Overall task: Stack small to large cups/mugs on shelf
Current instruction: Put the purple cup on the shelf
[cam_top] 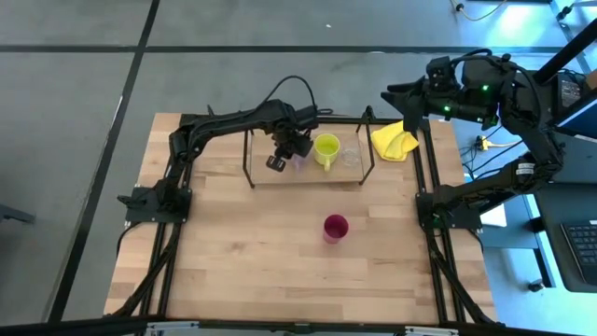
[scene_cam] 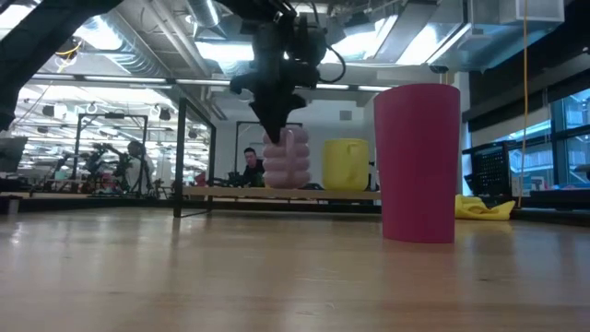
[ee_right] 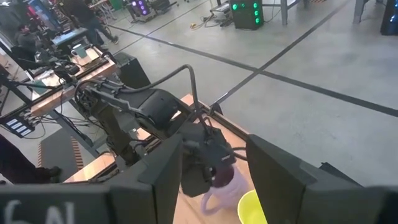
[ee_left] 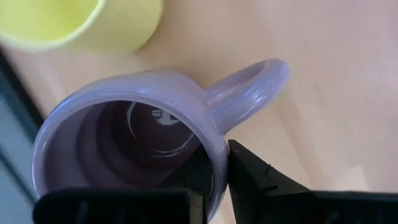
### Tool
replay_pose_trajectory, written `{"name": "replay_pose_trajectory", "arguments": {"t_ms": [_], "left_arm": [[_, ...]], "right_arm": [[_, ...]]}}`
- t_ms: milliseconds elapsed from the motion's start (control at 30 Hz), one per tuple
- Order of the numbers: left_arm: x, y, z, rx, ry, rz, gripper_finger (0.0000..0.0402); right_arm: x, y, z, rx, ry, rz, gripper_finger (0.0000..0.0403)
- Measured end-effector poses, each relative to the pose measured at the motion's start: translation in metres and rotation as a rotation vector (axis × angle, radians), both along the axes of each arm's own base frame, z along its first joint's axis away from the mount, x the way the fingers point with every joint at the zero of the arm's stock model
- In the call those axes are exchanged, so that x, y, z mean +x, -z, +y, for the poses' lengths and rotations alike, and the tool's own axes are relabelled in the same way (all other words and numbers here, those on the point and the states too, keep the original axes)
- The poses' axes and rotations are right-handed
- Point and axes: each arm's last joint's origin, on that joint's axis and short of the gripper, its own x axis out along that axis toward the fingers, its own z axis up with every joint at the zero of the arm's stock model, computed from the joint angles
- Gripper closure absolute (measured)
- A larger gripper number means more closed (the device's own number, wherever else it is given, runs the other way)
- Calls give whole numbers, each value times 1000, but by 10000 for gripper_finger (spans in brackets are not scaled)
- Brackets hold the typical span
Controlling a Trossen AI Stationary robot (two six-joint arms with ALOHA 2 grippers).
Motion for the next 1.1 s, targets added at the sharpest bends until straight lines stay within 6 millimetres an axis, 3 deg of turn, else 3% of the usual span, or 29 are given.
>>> {"name": "replay_pose_trajectory", "arguments": {"t_ms": [1100], "left_arm": [[1, 0, -10, -89, -91, -4, 360]], "right_arm": [[-1, 4, 0, 25, -4, 31, 224]]}}
